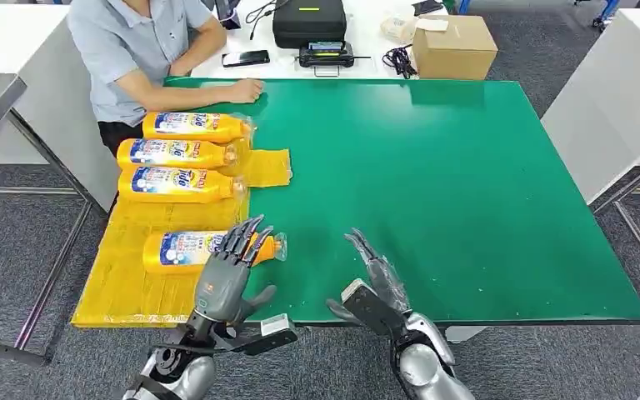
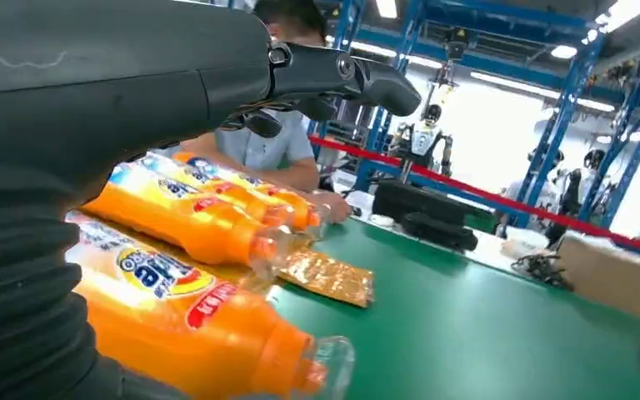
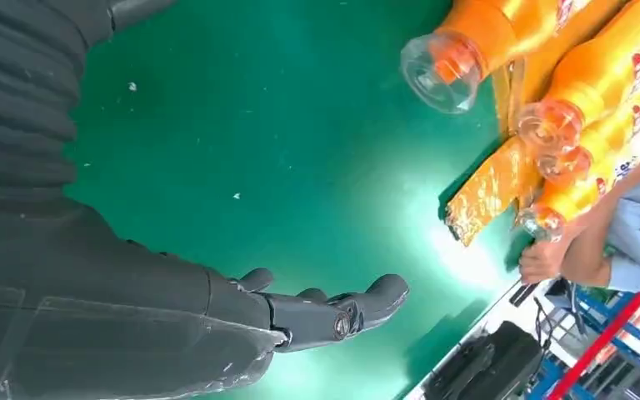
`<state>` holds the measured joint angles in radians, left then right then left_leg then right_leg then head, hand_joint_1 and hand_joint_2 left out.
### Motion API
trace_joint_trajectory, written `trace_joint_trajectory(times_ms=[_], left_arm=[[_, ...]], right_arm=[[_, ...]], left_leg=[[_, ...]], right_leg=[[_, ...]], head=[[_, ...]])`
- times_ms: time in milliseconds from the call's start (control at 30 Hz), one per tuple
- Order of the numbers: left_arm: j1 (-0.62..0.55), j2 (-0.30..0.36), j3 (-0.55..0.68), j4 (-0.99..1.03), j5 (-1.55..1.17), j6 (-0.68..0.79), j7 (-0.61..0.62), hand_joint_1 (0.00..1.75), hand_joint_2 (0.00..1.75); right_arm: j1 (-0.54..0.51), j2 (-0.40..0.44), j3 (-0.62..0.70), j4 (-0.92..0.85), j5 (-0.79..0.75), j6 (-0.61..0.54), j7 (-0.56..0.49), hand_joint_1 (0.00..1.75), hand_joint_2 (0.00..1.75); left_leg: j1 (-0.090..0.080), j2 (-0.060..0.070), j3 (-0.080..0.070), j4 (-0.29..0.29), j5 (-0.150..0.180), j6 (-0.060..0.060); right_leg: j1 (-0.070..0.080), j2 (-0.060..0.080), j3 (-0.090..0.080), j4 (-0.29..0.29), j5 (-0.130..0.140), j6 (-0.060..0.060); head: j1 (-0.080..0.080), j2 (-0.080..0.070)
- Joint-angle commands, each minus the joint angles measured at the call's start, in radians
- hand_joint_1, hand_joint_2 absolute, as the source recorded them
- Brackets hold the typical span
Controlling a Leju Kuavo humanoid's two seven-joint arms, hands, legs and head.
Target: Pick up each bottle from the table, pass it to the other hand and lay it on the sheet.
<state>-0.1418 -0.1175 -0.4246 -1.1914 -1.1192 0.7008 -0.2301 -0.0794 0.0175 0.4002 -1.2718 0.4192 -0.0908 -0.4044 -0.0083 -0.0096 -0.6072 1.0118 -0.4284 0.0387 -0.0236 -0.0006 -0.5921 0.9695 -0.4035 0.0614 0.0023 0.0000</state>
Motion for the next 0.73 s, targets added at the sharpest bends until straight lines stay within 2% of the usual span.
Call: trace_joint_trajectory(times_ms=[33,167,200,433,633,733], left_arm=[[0.043,-0.084,0.085,-0.052,0.053,-0.003,-0.106,0.00,1.75],[0.064,-0.100,0.017,-0.090,0.249,-0.003,-0.150,0.00,1.75],[0.067,-0.088,-0.031,-0.112,0.378,-0.028,-0.174,0.00,0.00],[0.049,-0.069,-0.149,-0.209,0.753,-0.149,-0.225,0.00,0.00],[0.003,-0.057,-0.220,-0.271,0.964,-0.234,-0.205,0.00,0.00],[0.001,-0.059,-0.225,-0.274,0.963,-0.234,-0.204,0.00,0.00]], right_arm=[[-0.007,-0.020,-0.004,-0.004,0.009,-0.021,0.007,0.00,1.75],[0.041,-0.023,-0.026,-0.039,0.015,-0.046,0.000,0.00,1.75],[0.057,-0.023,-0.039,-0.049,0.015,-0.053,0.002,0.00,1.75],[0.068,-0.023,-0.066,-0.042,0.022,-0.059,0.000,0.00,1.75],[0.061,-0.022,-0.058,-0.022,0.026,-0.060,-0.002,0.00,1.75],[0.064,-0.023,-0.058,-0.022,0.027,-0.061,-0.002,0.00,1.75]], left_leg=[[0.001,0.001,0.003,0.001,-0.002,-0.002],[0.001,-0.001,0.002,0.000,-0.001,-0.002],[0.002,-0.001,0.003,0.001,-0.002,-0.002],[0.001,-0.001,0.003,0.001,-0.002,-0.002],[0.002,0.000,0.003,0.001,-0.002,-0.003],[0.002,0.000,0.004,0.000,-0.002,-0.002]], right_leg=[[0.002,0.000,0.004,0.000,-0.002,-0.003],[0.001,-0.002,0.003,0.000,-0.002,-0.002],[0.002,-0.002,0.004,0.000,-0.002,-0.003],[0.002,-0.002,0.003,0.000,-0.002,-0.003],[0.002,-0.001,0.004,0.000,-0.002,-0.003],[0.002,-0.001,0.004,0.000,-0.002,-0.003]], head=[[0.000,0.000],[0.000,0.000],[0.000,0.000],[0.000,0.000],[0.000,0.000],[0.000,0.000]])
